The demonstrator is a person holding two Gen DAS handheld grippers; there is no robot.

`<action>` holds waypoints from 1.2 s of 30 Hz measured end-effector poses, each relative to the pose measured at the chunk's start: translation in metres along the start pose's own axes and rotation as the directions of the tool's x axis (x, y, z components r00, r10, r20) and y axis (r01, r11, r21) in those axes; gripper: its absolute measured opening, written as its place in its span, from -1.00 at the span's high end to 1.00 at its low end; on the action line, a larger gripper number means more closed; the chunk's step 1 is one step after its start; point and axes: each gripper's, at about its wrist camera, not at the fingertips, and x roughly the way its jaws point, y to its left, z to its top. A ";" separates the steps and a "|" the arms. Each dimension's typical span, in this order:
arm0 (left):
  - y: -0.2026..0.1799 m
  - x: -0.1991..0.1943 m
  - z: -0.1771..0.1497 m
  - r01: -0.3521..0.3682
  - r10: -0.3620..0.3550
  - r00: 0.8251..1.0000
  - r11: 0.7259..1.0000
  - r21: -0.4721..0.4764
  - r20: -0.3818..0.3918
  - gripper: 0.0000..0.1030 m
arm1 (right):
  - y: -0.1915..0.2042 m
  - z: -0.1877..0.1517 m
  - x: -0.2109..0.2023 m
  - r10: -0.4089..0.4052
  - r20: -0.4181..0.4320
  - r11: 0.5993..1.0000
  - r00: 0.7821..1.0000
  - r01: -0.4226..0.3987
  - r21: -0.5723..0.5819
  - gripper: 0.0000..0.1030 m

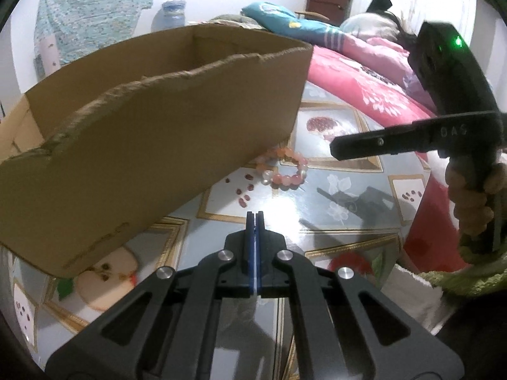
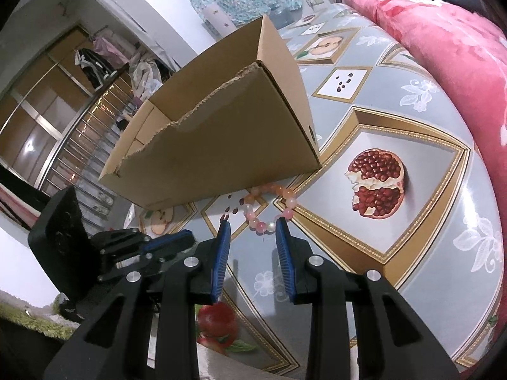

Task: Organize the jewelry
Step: 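Grasp the pink bead bracelet with the right tool and lift it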

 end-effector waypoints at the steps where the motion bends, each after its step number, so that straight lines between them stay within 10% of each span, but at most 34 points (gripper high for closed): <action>1: 0.001 -0.003 0.000 -0.002 0.002 1.000 1.000 -0.007 0.003 1.00 | 0.000 -0.001 0.000 -0.001 0.000 1.000 1.000 0.001 -0.001 0.42; 21: 0.023 -0.008 0.016 -0.137 0.121 0.984 0.984 -0.117 -0.134 1.00 | 0.056 0.006 0.059 -0.286 -0.027 0.883 0.958 0.253 -0.394 0.42; 36: 0.016 -0.005 0.019 -0.183 0.167 0.971 0.979 -0.085 -0.172 1.00 | 0.045 0.014 0.070 -0.278 -0.053 0.911 0.959 0.246 -0.330 0.81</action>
